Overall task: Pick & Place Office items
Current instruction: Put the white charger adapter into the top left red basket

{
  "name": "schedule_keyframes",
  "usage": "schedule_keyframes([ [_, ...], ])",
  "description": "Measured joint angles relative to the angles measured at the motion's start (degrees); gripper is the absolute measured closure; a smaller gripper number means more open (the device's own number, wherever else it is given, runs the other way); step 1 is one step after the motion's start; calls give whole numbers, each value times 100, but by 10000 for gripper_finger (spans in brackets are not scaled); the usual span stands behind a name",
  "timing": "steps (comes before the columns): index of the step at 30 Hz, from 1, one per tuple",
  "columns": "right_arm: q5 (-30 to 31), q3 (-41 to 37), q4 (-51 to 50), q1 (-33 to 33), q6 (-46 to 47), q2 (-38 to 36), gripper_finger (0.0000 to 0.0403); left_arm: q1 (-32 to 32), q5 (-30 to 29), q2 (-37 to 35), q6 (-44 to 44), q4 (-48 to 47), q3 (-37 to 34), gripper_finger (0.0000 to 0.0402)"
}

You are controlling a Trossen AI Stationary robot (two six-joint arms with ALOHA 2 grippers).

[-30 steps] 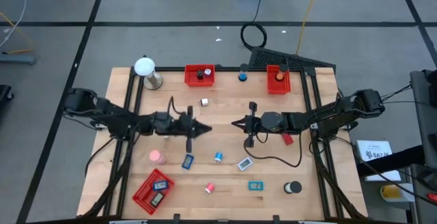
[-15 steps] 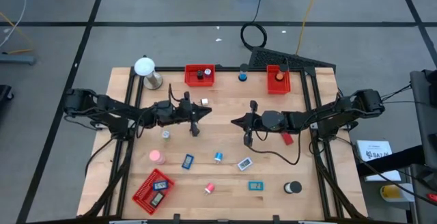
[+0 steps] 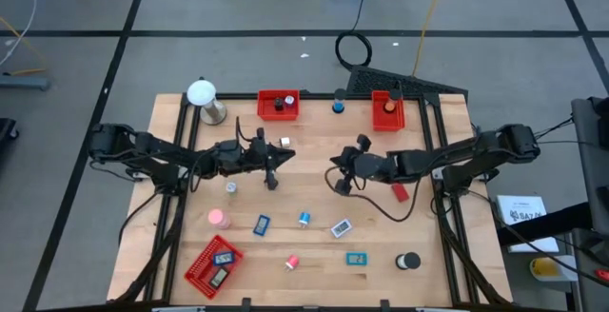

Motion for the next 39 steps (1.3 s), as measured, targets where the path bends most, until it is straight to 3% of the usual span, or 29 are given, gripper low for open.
schedule_keyframes([
  [7, 18, 968, -2287, 86, 1134, 87, 403, 0, 2, 0, 17, -45, 4, 376],
  [19, 300, 2254, -3031, 681, 1219, 931, 403, 0, 1, 0, 20, -46, 4, 376],
  [25, 268, 2323, -3185, 782, 1382, 1049, 401, 0, 2, 0, 20, -47, 4, 376],
  [31, 239, 2323, -3969, 961, 1866, 1047, 386, 0, 2, 0, 21, -50, 4, 376],
  [39, -298, 2323, -4907, 980, 2689, 1045, 348, 0, 1, 0, 22, -50, 4, 376],
])
